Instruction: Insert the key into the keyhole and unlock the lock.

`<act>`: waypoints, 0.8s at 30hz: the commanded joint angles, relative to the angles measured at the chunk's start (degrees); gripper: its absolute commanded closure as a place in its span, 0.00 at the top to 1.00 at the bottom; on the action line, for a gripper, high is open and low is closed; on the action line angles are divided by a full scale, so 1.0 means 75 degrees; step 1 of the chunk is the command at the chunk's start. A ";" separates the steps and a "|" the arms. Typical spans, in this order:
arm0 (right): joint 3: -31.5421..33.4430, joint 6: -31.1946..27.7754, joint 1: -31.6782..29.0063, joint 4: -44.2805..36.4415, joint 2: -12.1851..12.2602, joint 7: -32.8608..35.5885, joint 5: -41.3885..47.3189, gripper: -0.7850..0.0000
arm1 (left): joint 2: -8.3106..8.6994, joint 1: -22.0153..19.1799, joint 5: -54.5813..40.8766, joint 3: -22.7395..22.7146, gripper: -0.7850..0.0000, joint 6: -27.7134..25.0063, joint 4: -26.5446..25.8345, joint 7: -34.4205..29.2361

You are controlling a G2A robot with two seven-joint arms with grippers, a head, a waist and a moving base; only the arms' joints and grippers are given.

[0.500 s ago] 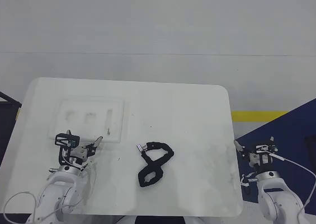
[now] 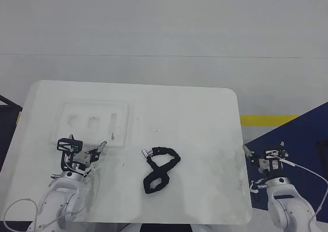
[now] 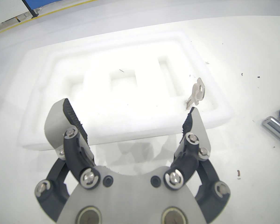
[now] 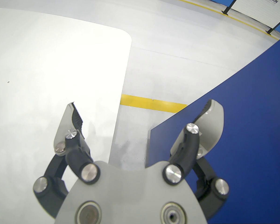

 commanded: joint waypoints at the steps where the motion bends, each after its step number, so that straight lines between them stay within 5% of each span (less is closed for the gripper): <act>1: 0.0000 0.0000 0.0000 0.0000 0.0000 0.0000 0.0000 1.00 | 0.0000 0.0000 0.0000 0.0000 1.00 0.0000 0.0000 0.0000; 5: 0.0000 0.0000 0.0000 0.0000 0.0000 0.0000 0.0000 1.00 | 0.0004 -0.0070 -0.0578 -0.0114 1.00 -0.0293 -0.0436 -0.0830; 11: 0.0000 0.0000 0.0000 0.0000 0.0000 0.0000 0.0000 1.00 | 0.0059 -0.0687 -0.2309 -0.0767 1.00 0.0208 -0.2551 -0.5216; 15: 0.0000 0.0000 0.0000 0.0000 0.0000 0.0000 0.0000 1.00 | 0.0163 -0.1906 -0.2503 -0.0792 1.00 0.1071 -0.3254 -0.8926; 19: 0.0000 0.0000 0.0000 0.0000 0.0000 0.0000 0.0000 1.00 | 0.0241 -0.3675 -0.2320 0.0065 1.00 0.1182 -0.2906 -1.1674; 24: 0.0000 0.0000 0.0000 0.0000 0.0000 0.0000 0.0000 1.00 | 0.0336 -0.5093 -0.2809 0.1414 1.00 0.1799 -0.1236 -1.1733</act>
